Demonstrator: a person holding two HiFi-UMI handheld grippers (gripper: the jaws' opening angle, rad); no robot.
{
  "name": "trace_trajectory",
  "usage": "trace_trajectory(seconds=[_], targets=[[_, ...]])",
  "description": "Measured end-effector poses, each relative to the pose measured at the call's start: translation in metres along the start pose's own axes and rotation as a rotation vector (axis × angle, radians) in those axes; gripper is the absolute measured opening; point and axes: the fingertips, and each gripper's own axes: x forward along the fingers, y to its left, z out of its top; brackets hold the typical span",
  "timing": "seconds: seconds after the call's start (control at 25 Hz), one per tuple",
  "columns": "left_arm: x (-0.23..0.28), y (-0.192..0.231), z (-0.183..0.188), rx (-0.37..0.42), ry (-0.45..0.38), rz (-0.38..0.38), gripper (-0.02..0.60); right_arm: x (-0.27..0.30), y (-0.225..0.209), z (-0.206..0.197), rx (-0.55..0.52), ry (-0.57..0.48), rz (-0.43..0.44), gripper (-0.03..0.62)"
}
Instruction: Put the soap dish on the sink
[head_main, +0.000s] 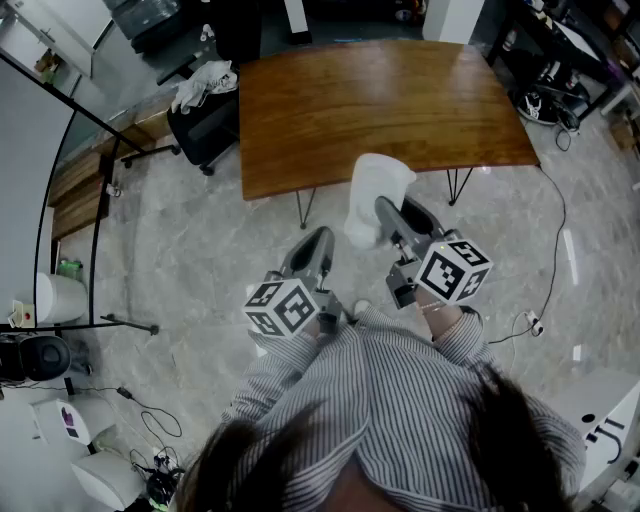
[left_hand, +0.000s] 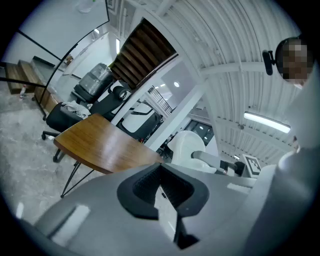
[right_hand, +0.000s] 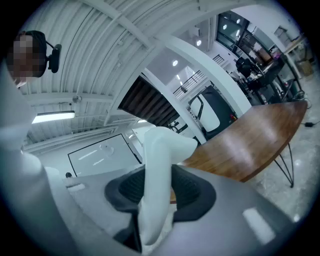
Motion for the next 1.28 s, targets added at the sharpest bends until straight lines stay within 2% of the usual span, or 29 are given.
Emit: trace_trajectory(seconds=[0.2, 0.52, 0.76, 1.12, 1.28], targets=[[-0.001, 0.001, -0.002, -0.045, -0.006, -0.008, 0.000, -0.001, 0.008, -0.007, -0.004, 0.008, 0.015, 0.138], [-0.003, -0.004, -0.005, -0.014, 0.008, -0.041, 0.000, -0.003, 0.014, -0.013, -0.026, 0.021, 0.033, 0.138], [-0.004, 0.003, -0.005, -0.035, 0.007, -0.032, 0.000, -0.002, 0.016, -0.015, -0.037, 0.035, 0.032, 0.138], [0.022, 0.002, -0.002, -0.048, 0.002, -0.033, 0.000, 0.004, -0.004, -0.001, -0.044, 0.032, 0.026, 0.138], [0.034, -0.005, -0.019, -0.058, 0.014, -0.023, 0.000, -0.001, -0.019, 0.000, -0.036, 0.054, 0.022, 0.138]])
